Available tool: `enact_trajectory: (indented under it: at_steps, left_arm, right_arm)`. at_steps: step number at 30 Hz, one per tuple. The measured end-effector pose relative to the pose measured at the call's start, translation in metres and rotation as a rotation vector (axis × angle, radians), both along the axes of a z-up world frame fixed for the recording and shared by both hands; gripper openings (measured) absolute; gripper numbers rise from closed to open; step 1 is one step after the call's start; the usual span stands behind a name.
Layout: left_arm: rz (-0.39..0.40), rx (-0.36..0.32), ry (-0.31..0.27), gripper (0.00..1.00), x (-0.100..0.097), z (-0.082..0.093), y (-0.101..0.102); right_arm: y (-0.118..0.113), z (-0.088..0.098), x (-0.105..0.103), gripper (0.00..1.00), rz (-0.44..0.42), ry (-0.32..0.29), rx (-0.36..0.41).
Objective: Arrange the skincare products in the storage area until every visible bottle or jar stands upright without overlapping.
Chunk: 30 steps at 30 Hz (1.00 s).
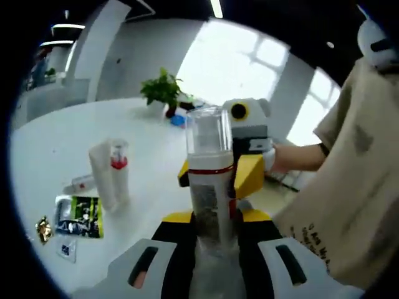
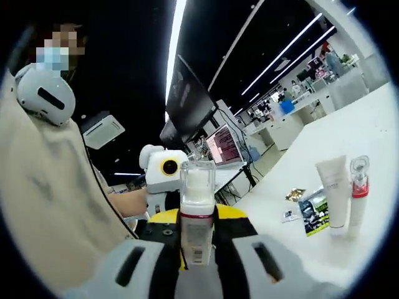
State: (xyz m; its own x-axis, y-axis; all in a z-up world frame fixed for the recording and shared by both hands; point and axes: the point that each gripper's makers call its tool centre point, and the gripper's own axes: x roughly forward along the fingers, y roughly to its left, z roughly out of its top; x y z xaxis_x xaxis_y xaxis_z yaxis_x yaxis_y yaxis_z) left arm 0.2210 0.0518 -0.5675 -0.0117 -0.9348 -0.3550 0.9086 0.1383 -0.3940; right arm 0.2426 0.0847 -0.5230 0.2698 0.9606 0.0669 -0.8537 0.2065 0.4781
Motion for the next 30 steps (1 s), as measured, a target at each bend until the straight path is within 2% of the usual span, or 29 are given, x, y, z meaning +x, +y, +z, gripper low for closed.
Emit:
enact_trajectory:
  at_steps: [6,8,14,20,24,30]
  left_arm:
    - [-0.066,0.006,-0.017,0.21,-0.006,0.004,0.000]
    - [-0.092,0.028,-0.032,0.21,-0.008,0.002,0.001]
    - [-0.124,0.089,-0.062,0.20,-0.007,-0.007,0.001]
    - [-0.162,0.154,-0.084,0.20,-0.005,-0.022,-0.001]
    - [-0.161,0.173,-0.106,0.20,-0.003,-0.026,-0.001]
    - [-0.093,0.185,-0.093,0.19,0.005,-0.036,0.002]
  right_arm:
    - [0.006,0.005,-0.006,0.19,0.093,-0.042,-0.020]
    - [0.008,0.003,-0.009,0.19,0.131,-0.067,-0.057]
    - [0.010,-0.005,-0.010,0.19,0.183,-0.115,-0.140]
    - [0.009,-0.016,-0.009,0.19,0.210,-0.131,-0.197]
    - [0.008,-0.020,-0.007,0.19,0.227,-0.146,-0.237]
    - [0.012,-0.029,-0.002,0.19,0.241,-0.158,-0.298]
